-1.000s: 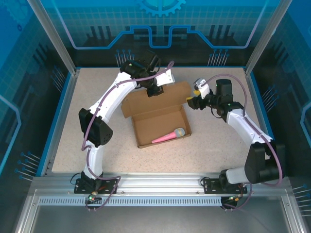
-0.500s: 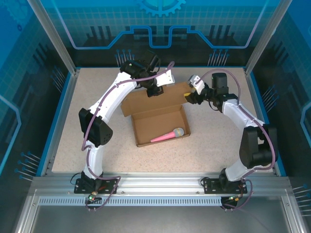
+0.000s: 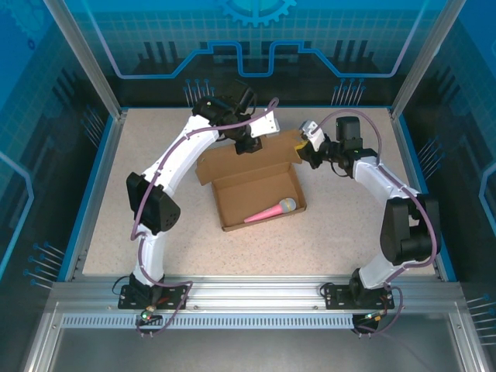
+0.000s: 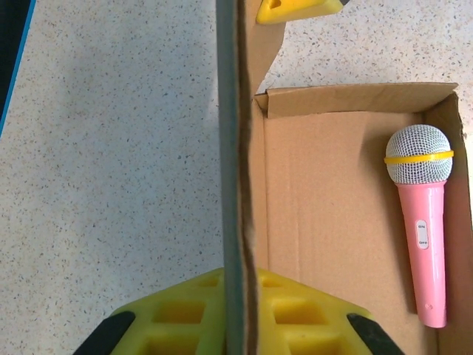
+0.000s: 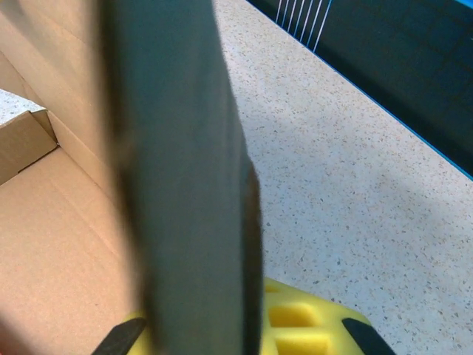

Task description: Fold the paper box

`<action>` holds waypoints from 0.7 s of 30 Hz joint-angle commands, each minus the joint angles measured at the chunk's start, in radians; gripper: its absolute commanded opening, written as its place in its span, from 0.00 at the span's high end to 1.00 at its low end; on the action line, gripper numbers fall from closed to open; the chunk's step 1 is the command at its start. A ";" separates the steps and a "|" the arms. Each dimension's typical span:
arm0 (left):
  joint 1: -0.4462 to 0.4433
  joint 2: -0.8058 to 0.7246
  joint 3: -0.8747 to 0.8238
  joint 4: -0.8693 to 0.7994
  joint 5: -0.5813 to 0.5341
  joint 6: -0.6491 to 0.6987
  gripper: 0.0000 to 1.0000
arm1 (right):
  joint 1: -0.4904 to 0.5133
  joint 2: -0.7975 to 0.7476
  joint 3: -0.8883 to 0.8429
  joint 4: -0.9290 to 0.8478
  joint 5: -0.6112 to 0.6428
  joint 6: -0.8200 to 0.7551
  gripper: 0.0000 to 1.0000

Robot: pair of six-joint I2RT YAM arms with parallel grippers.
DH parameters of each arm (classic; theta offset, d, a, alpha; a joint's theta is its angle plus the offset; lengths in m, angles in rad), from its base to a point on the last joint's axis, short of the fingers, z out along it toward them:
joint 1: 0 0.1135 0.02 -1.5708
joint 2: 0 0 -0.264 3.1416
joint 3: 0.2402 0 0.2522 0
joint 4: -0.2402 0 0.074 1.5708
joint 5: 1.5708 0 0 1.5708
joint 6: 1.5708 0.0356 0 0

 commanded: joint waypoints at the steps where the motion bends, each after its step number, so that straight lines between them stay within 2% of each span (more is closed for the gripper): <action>1: -0.007 0.015 0.009 0.017 -0.013 -0.020 0.77 | -0.011 0.008 0.017 0.008 0.018 0.047 0.92; 8: -0.006 -0.008 0.013 0.071 -0.068 -0.084 0.57 | -0.009 -0.008 -0.006 0.010 0.034 0.051 0.94; 15: -0.004 -0.081 -0.005 0.139 -0.142 -0.152 0.48 | -0.009 -0.021 -0.024 0.015 0.045 0.052 0.94; 18: 0.006 -0.150 -0.067 0.189 -0.142 -0.203 0.44 | -0.009 -0.023 -0.026 0.015 0.044 0.055 0.94; 21: 0.020 -0.274 -0.216 0.301 -0.133 -0.268 0.39 | -0.010 -0.028 -0.027 0.020 0.046 0.056 0.94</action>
